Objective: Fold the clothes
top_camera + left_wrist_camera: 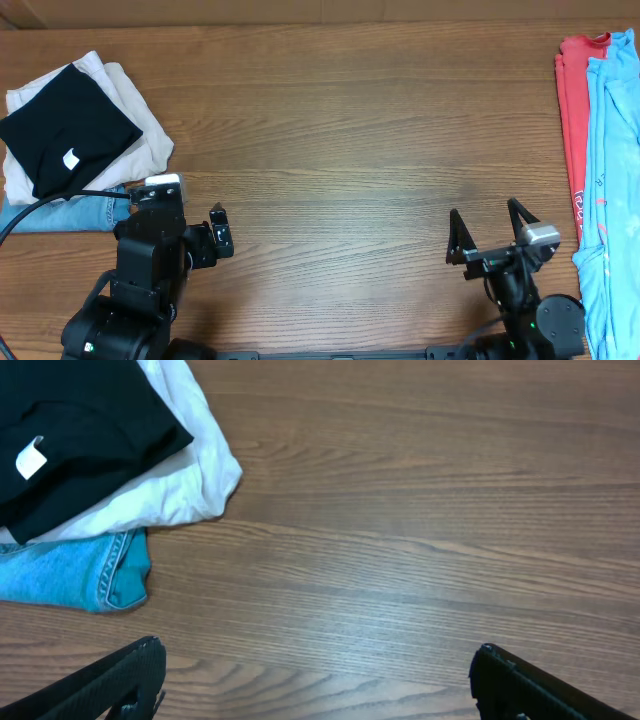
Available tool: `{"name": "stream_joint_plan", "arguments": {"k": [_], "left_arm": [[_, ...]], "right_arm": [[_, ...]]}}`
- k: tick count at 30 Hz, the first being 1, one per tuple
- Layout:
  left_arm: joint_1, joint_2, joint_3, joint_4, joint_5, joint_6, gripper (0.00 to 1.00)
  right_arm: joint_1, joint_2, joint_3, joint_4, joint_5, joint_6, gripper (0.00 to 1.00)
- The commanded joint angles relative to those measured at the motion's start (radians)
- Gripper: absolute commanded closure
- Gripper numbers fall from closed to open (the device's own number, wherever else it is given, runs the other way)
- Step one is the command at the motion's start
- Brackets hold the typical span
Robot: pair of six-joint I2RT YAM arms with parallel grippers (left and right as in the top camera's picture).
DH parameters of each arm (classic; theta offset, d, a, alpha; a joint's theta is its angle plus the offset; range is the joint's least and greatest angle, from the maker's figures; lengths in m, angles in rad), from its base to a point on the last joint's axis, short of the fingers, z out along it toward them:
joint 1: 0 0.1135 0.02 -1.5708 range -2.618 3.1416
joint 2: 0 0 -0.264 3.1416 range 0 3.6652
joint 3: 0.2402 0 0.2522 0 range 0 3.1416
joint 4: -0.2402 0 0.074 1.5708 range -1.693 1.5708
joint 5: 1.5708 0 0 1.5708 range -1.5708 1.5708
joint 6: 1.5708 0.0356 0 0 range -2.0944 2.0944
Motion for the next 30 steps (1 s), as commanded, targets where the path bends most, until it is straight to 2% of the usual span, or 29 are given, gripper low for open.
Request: {"name": "stream_joint_plan", "arguments": {"k": [1, 6, 11, 30], "left_arm": [[-0.005, -0.001, -0.006, 0.003, -0.016, -0.017, 0.00], [-0.005, -0.001, -0.006, 0.003, -0.016, -0.017, 0.00], [-0.005, -0.001, -0.006, 0.003, -0.016, -0.017, 0.00], [-0.005, -0.001, -0.006, 0.003, -0.016, -0.017, 0.00]], "right_arm": [[0.010, -0.010, -0.101, 0.126, -0.007, -0.012, 0.00], [0.009, -0.010, -0.241, 0.325, -0.003, -0.019, 0.00], [0.011, -0.010, -0.237, 0.209, -0.017, -0.014, 0.00], [0.010, -0.010, -0.237, 0.212, -0.021, -0.004, 0.00]]}}
